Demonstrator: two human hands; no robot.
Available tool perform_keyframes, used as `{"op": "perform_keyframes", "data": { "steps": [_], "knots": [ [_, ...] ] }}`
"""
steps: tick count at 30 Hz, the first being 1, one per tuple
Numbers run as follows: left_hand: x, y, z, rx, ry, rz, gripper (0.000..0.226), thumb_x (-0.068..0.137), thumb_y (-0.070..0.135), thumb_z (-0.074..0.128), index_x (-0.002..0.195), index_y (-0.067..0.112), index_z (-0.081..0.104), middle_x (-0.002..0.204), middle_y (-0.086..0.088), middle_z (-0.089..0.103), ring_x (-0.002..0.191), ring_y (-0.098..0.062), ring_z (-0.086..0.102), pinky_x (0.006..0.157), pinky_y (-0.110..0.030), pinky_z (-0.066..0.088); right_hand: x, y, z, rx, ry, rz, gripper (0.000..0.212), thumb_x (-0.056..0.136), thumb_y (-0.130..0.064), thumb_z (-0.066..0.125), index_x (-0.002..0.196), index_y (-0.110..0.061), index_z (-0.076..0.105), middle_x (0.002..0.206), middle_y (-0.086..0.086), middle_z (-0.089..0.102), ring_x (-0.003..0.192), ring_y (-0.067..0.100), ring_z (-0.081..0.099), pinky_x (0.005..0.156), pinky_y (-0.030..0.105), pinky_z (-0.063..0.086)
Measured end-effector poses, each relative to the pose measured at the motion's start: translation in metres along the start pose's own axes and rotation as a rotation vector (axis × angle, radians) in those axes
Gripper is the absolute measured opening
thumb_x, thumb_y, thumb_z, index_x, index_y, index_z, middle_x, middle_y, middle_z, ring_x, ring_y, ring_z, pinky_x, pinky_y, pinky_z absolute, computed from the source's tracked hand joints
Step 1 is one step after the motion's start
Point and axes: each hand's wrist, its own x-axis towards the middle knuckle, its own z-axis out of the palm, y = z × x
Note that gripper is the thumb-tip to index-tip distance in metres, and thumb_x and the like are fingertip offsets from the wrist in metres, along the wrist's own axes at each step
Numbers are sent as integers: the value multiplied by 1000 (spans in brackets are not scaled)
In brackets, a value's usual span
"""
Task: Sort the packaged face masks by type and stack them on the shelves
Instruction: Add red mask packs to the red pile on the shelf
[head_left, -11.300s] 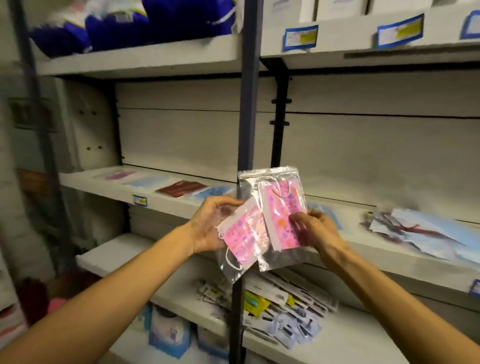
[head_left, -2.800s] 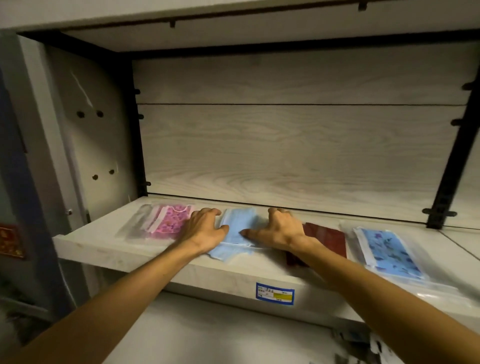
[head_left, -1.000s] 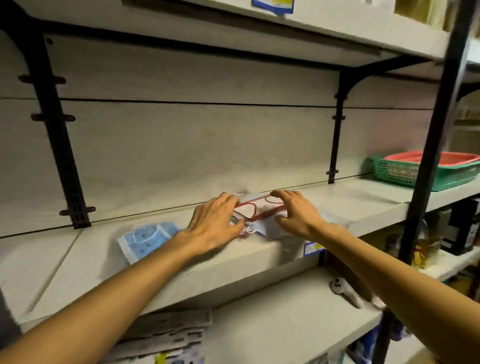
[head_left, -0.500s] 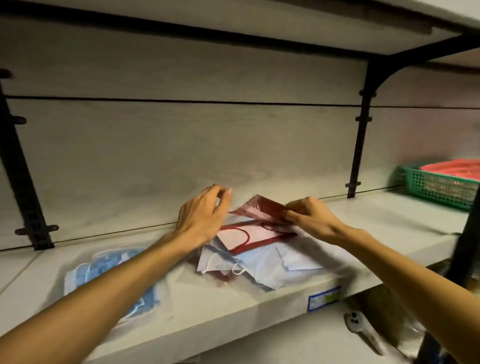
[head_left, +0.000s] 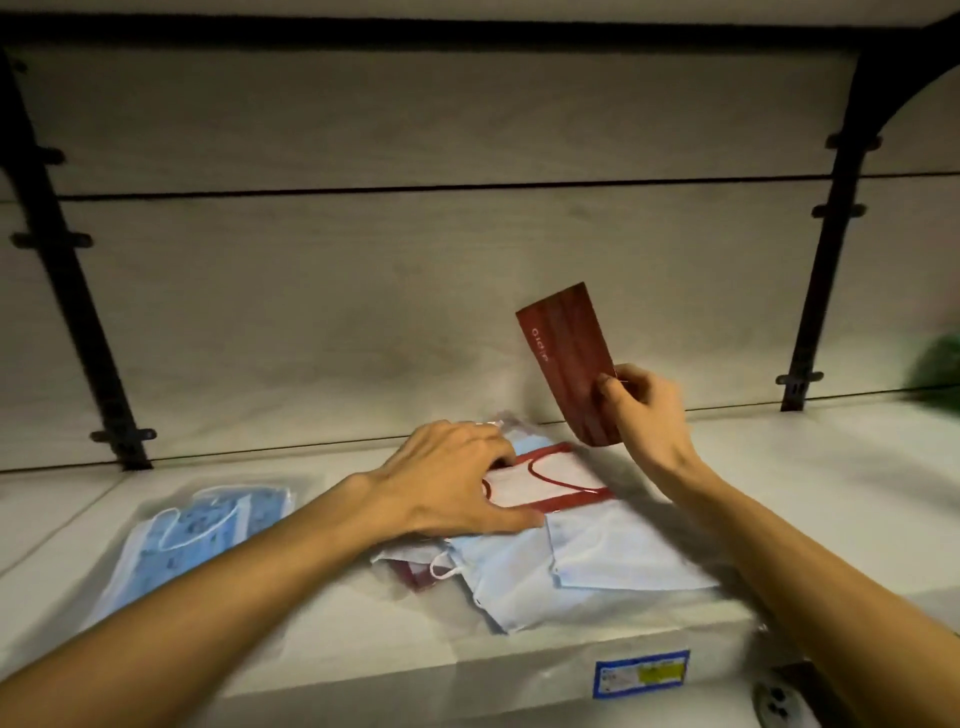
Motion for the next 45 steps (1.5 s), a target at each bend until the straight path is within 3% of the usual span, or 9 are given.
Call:
{"op": "perform_keyframes", "data": {
  "steps": [4,10,14,17,21,25,31,38,45],
  "knots": [
    [0,4,-8,-56,69,-42,46,79,71,54,108,35,63,92,16,70,82,-9,64,65,-27,44,2,-1,3,76,23,-5,27,95,-13,56,72,-21,68,55,-19,61,52,-3,52,56,18,43],
    [-4,-3,-29,-324,144,-368,21,88,40,58,103,29,68,84,9,74,74,-14,64,68,-32,50,-1,-7,-1,191,95,-25,19,90,-29,54,81,-26,70,67,-16,68,65,7,63,67,34,57],
    [-14,-19,-39,-814,285,-699,9,95,14,61,97,18,69,74,1,76,63,-15,68,61,-29,54,-7,-11,-2,253,87,-68,17,96,-26,53,87,-26,68,73,-16,69,68,2,61,65,21,52],
    [-30,-27,-56,-1179,356,-914,12,97,23,61,91,16,69,67,4,74,64,-15,69,60,-24,55,-12,-23,-3,271,25,-60,17,99,-13,53,98,-24,67,87,-8,73,74,0,69,65,15,54],
    [-63,-28,-75,-1466,351,-947,31,97,43,58,106,15,70,90,-2,75,81,-18,71,76,-35,57,-24,-54,3,258,-53,-65,14,98,-9,53,99,-18,65,92,0,73,79,5,71,66,21,58],
    [-101,-23,-102,-1683,365,-1000,34,98,43,49,95,14,67,77,-6,70,66,-21,71,60,-29,58,-56,-93,26,297,-133,-66,18,97,-1,51,100,-12,65,87,-2,70,70,-3,67,61,13,52],
    [-193,-29,-148,-1559,324,-980,21,91,12,60,111,8,66,109,-19,67,95,-32,67,97,-50,52,-129,-153,82,382,-207,-55,14,99,0,52,104,-5,64,84,-1,71,66,-2,67,59,13,51],
    [-345,-68,-191,-1182,327,-998,23,88,3,68,107,15,68,90,-3,79,82,-18,77,69,-28,59,-239,-229,174,559,-348,56,17,97,-7,57,108,-14,67,83,-6,76,73,5,72,56,15,53],
    [-473,-92,-220,-1124,349,-1088,26,92,5,65,115,17,65,95,-1,80,88,-18,77,67,-27,60,-326,-287,263,612,-527,55,18,92,-3,58,105,-9,68,70,-12,72,60,-2,65,53,11,49]
  ]
}}
